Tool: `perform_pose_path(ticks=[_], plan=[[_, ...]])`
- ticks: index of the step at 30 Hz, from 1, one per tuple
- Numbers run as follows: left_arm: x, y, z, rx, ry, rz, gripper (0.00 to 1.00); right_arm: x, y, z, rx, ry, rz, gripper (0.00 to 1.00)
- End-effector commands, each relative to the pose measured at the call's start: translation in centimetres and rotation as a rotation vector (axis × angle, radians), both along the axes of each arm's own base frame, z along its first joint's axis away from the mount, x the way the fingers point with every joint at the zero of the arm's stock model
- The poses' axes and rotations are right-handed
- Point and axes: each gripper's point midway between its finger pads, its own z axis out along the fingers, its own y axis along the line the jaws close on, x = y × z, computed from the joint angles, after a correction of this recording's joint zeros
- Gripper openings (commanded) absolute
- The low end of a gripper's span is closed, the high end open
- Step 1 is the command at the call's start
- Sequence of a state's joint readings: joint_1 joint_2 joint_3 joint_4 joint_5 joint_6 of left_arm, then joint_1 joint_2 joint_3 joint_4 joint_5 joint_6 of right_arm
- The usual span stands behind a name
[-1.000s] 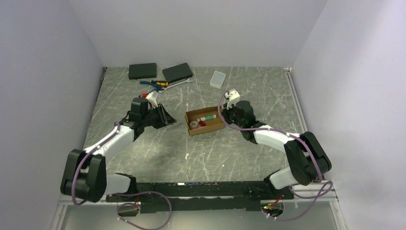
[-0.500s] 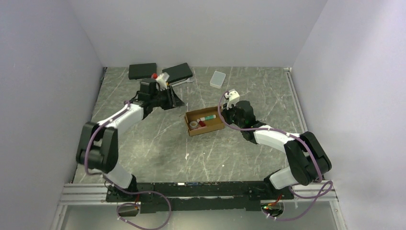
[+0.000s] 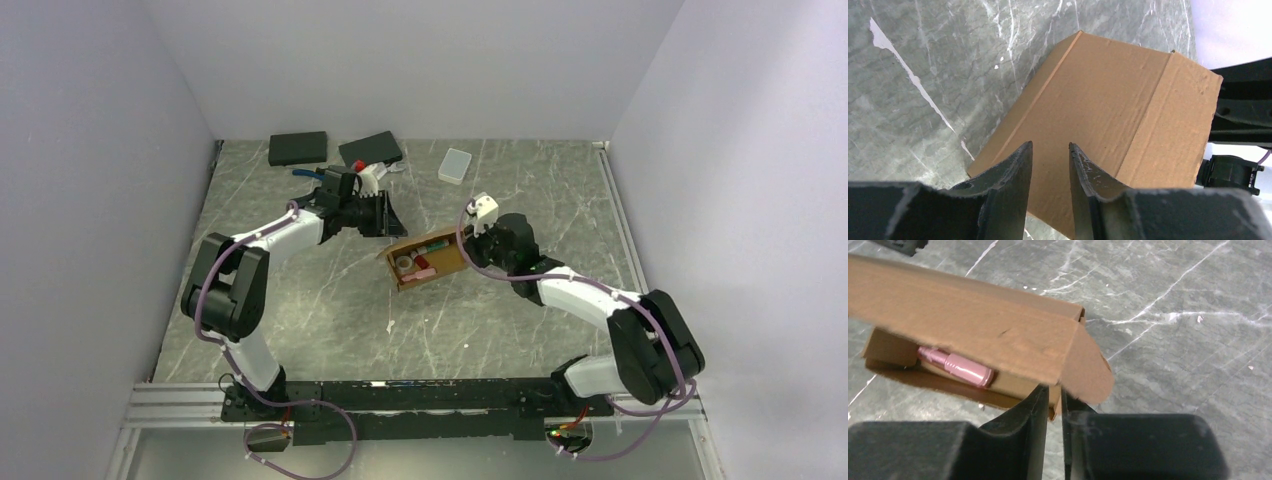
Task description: Fold the paper box
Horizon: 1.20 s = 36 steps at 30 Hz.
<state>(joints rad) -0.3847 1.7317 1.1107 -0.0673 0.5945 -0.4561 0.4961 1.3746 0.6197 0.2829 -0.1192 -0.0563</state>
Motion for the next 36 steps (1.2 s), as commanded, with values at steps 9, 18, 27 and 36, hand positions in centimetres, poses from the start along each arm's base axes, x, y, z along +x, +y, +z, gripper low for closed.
perform_pose_path(ticks=[9,18,27,36], plan=[[-1.2,-1.2,0.0,0.006,-0.024,-0.083,0.37,-3.6,-1.1,2.0,-0.056,0.022,0.132,0.25],[-2.5,-1.7,-0.9,0.051,-0.019,-0.129,0.37,-8.2,-2.5,3.0,-0.162,0.069,0.42,0.22],[-3.8,-2.1,-2.5,0.105,0.005,-0.156,0.37,-10.7,-3.7,5.6,-0.125,0.05,0.594,0.22],[-4.9,-1.8,-6.1,0.181,0.084,-0.16,0.35,-7.8,-2.0,7.3,0.009,0.089,0.505,0.24]])
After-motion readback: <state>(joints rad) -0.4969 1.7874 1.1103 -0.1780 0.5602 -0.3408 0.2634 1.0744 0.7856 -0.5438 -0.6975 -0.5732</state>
